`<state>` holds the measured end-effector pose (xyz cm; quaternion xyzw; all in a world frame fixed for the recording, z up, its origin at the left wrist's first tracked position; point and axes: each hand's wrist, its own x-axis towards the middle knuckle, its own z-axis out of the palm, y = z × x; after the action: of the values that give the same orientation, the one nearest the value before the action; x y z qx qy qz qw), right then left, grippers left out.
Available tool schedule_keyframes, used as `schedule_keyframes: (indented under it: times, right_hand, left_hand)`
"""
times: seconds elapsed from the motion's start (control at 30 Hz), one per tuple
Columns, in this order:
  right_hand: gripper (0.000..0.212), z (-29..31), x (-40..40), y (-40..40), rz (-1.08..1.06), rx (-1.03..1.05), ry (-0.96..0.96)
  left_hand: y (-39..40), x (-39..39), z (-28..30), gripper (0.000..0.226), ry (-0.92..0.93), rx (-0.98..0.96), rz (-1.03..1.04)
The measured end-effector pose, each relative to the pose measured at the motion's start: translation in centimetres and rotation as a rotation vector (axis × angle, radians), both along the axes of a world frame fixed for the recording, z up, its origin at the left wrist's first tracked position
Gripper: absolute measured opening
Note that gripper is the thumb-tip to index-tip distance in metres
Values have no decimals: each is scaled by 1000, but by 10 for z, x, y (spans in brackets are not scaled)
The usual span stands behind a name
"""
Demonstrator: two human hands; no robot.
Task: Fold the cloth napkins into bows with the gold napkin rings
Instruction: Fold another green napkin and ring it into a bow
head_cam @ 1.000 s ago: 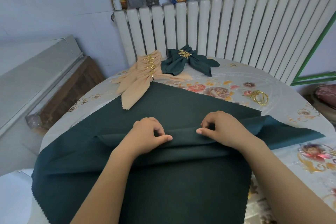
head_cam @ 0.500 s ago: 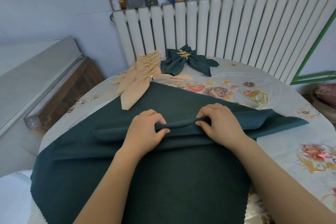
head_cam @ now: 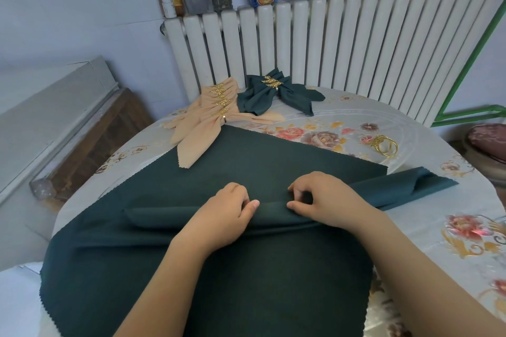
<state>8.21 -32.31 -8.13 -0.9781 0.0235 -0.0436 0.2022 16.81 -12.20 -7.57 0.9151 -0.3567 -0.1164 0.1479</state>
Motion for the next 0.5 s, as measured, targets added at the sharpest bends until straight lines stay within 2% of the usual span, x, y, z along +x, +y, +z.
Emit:
schedule_keyframes:
  times: [0.13, 0.2, 0.27, 0.33, 0.4, 0.5]
  right_hand:
    - [19, 1, 0, 6, 1, -153, 13]
    - [7, 0, 1, 12, -10, -181, 17]
    - [11, -2, 2, 24, -16, -112, -27]
    - [14, -3, 1, 41, -32, 112, -81]
    - [10, -4, 0, 56, -45, 242, -72]
    - [6, -10, 0, 62, -45, 203, -55]
  left_hand:
    - [-5, -5, -10, 16, -69, -14, -5]
    - [-9, -6, -17, 37, -24, 21, -1]
    - [-14, -9, -23, 54, -28, 166, 3]
    - [-18, -11, -26, 54, -65, 271, 15]
    - [-21, -12, -26, 52, -69, 287, 31]
    - [-17, -13, -25, 52, -72, 270, 67]
